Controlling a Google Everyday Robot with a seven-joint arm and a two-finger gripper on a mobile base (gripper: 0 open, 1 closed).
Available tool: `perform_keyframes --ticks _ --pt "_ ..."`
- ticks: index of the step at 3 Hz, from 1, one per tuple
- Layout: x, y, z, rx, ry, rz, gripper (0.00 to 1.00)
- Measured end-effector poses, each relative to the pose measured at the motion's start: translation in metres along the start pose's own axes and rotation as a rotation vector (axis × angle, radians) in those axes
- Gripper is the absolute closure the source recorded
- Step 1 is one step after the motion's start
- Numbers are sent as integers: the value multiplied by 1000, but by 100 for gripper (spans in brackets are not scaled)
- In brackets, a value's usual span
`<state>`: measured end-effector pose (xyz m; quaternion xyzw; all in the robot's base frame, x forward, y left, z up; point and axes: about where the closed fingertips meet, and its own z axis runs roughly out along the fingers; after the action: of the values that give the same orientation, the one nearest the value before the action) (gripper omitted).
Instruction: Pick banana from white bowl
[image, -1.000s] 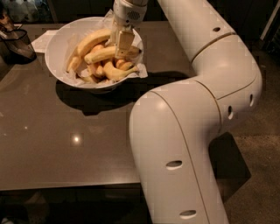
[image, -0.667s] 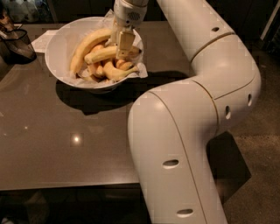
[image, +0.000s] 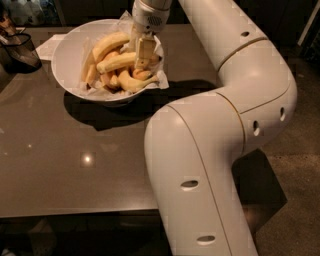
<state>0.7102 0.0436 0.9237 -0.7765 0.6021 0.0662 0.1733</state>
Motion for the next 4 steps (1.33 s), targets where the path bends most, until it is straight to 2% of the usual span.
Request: perform_keyframes --ticks 1,2,3,4 --pt "3 1 7 -16 -1 7 43" --pt "5 1 11 -24 -2 13 61" --pt "5 1 11 -24 -2 13 84" --pt "5 1 11 -24 -2 13 100"
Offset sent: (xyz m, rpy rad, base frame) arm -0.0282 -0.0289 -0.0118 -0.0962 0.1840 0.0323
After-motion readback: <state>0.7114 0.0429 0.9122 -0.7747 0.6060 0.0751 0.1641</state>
